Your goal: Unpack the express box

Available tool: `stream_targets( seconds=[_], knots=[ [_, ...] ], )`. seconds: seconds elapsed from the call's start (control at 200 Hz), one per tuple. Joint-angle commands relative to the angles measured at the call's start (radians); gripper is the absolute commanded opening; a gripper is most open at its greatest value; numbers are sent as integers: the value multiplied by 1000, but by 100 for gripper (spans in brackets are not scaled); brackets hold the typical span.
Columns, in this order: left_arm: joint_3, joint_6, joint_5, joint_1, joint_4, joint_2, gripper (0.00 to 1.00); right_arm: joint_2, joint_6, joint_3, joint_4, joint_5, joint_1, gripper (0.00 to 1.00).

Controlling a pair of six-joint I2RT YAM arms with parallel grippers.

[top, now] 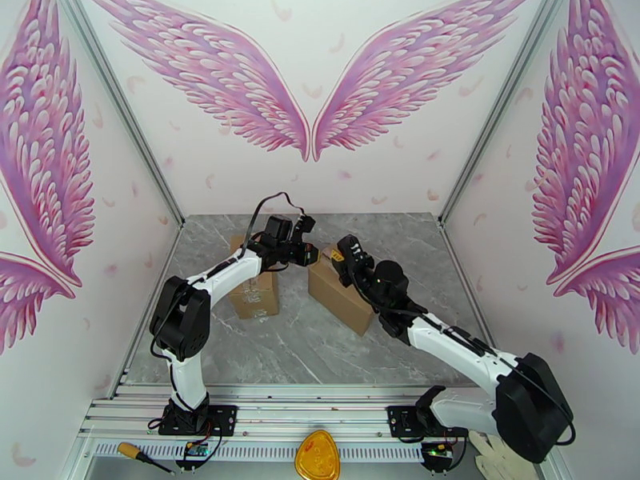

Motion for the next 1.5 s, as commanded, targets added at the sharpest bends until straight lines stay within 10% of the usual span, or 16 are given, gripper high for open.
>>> stream_targets(
  seconds=[0.0, 1.494],
  knots=[
    [19, 28, -12, -12, -77, 32, 0, 43, -9, 55, 61, -44, -5, 0],
    [72, 57, -80, 26, -136, 70, 0, -132, -183, -73, -180, -81, -89, 0]
  ],
)
